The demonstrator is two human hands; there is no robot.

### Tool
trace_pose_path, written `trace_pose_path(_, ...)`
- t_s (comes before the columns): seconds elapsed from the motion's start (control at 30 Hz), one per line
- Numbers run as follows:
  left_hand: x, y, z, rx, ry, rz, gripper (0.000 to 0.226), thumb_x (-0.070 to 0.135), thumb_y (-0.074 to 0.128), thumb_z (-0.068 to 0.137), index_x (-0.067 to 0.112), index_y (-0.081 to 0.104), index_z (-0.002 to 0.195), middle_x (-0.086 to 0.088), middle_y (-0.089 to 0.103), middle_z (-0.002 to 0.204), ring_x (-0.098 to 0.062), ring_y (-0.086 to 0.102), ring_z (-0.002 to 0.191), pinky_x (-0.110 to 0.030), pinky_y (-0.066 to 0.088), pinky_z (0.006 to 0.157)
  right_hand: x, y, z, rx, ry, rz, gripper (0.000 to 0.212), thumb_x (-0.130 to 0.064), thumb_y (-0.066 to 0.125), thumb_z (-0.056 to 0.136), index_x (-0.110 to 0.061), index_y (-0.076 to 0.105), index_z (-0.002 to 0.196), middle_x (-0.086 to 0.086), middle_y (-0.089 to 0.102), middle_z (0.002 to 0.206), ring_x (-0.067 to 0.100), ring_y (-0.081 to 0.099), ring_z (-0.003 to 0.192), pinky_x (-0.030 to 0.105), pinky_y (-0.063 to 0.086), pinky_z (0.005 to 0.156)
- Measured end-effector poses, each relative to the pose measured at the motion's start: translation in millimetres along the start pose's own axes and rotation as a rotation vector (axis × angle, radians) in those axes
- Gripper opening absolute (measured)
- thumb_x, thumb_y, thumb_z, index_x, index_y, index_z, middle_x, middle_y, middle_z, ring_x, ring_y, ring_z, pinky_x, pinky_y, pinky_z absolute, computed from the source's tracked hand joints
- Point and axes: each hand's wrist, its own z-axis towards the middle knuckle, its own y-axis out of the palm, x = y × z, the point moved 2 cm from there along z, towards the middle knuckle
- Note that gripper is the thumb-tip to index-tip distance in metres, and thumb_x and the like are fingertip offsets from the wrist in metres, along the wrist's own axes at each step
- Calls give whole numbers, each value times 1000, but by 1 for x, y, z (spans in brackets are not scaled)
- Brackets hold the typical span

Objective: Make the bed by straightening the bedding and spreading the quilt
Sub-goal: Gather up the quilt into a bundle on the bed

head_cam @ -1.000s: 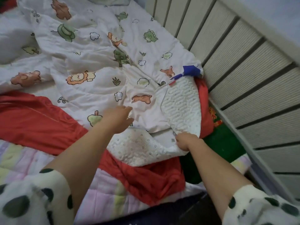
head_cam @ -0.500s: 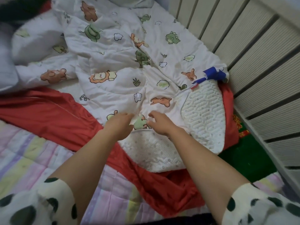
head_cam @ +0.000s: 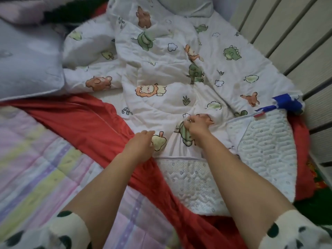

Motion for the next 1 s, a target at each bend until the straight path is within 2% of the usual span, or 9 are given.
trace_pose_path(0.1,17,-15,9,59,48,-114,77,24,60,84,10,19,148,-14,37,140,-34,39,128,-42,42,98,-63,-16,-6,-22,-94,361,19,-15,48,99,-4,56,85,16,48,81,20,46,64,22,40,47)
trace_pose_path(0.23,45,-59,7,149,56,-337,131,34,82,68,18,-21,149,-9,3,156,-27,11,144,-40,26,114,-156,-62,-50,-107,-227,799,25,-12,39,101,0,61,94,18,62,86,26,61,75,40,54,75)
trace_pose_path(0.37,65,-119,-10,340,63,-446,150,41,89,56,33,-36,138,-3,-9,158,-24,1,146,-46,19,117,-214,-98,-108,-259,-224,1020,35,-14,30,102,2,60,108,24,63,111,36,62,102,47,54,89)
trace_pose_path(0.43,73,-144,-16,401,68,-441,138,38,86,61,39,-24,144,-8,18,154,-29,24,138,-50,33,109,-230,-113,-134,-327,-212,1058,42,-15,27,101,1,67,105,22,65,111,33,63,102,44,55,87)
trace_pose_path(0.47,78,-159,-20,437,115,-432,114,36,80,67,34,3,151,-11,39,143,-32,39,128,-50,41,100,-238,-121,-147,-353,-224,1062,47,-15,27,101,-1,72,95,19,68,103,30,66,96,42,55,84)
trace_pose_path(0.53,87,-185,-31,513,186,-379,41,32,61,79,15,58,117,-7,60,108,-32,56,102,-40,46,83,-252,-137,-168,-374,-252,1077,51,-16,28,100,-3,75,86,17,69,95,28,68,89,41,56,82)
trace_pose_path(0.6,95,-205,-47,534,196,-396,16,25,49,87,12,57,92,-5,59,92,-27,57,87,-33,42,70,-261,-152,-182,-334,-264,1072,41,-16,31,98,0,69,101,20,65,103,31,64,97,44,52,89)
trace_pose_path(0.73,100,-240,-78,616,157,-391,7,17,43,91,14,48,92,-11,61,90,-30,57,81,-44,49,70,-282,-168,-212,-265,-293,1054,54,-18,43,84,5,45,133,27,47,133,40,49,121,51,39,105)
trace_pose_path(1.0,117,-310,-165,699,285,-403,9,17,48,93,20,48,85,-4,60,86,-22,56,77,-35,44,62,-307,-193,-271,-301,-442,1034,51,-13,47,74,3,48,122,25,53,116,38,50,111,48,44,99)
